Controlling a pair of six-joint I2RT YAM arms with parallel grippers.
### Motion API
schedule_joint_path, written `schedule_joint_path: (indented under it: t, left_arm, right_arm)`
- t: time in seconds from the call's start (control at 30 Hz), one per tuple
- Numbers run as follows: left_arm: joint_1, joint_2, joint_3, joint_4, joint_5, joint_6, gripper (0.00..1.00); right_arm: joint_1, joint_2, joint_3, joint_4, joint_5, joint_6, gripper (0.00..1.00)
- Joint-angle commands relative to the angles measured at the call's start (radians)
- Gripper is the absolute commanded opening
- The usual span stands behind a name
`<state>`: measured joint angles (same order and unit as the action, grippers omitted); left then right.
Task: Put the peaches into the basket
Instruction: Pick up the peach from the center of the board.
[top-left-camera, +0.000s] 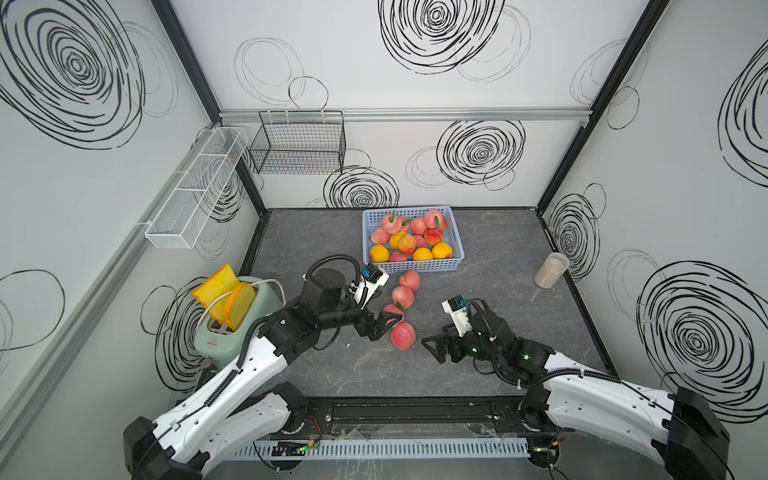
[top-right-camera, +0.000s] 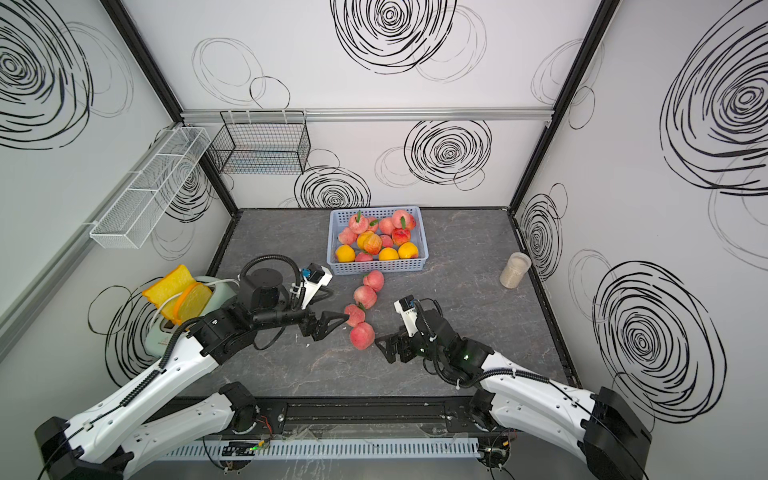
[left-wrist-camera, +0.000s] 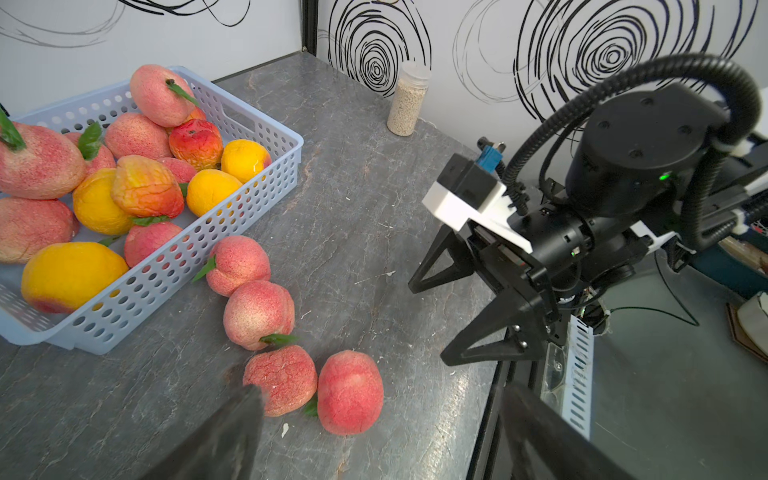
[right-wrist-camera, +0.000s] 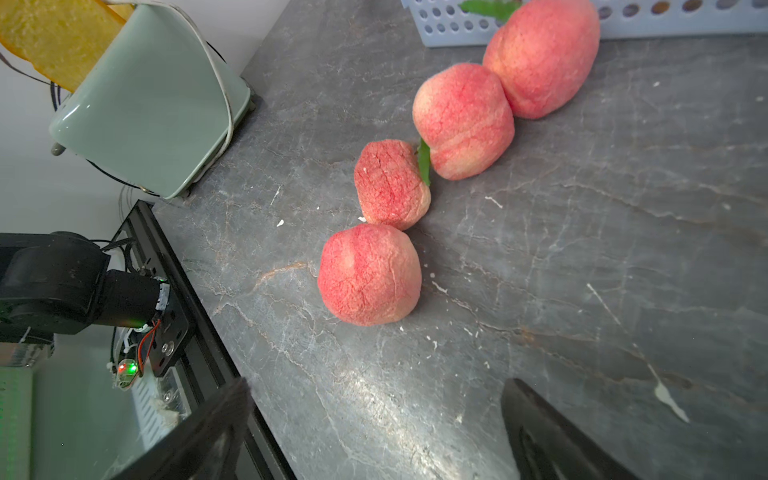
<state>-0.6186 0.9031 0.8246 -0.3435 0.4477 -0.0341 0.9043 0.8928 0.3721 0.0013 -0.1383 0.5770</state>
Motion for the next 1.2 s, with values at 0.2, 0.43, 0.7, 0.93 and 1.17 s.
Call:
schedule_joint_path:
  t: [0.2, 0.43, 0.7, 0.93, 1.17]
  left_arm:
    - [0.059, 0.022, -0.012, 0.043, 0.107, -0.016, 0.93]
    - [0.132, 0.037, -0.015, 0.06, 0.153, -0.043, 0.92]
    - [0.161, 0.039, -0.015, 0.066, 0.16, -0.055, 0.92]
    - [0.18, 0.042, -0.02, 0.078, 0.178, -0.06, 0.92]
    - [0.191, 0.045, -0.021, 0.08, 0.176, -0.065, 0.92]
  right_arm:
    - [-0.007, 0.115, 0.026, 0.008, -0.028, 0.148, 0.98]
    - [-0.01, 0.175, 0.044, 0.018, -0.018, 0.143, 0.98]
    - [-0.021, 0.287, 0.076, 0.064, -0.059, 0.119, 0.99]
    - [-0.018, 0.386, 0.139, 0.132, -0.127, 0.085, 0.99]
    - [-0.01, 0.512, 0.22, 0.139, -0.122, 0.077, 0.99]
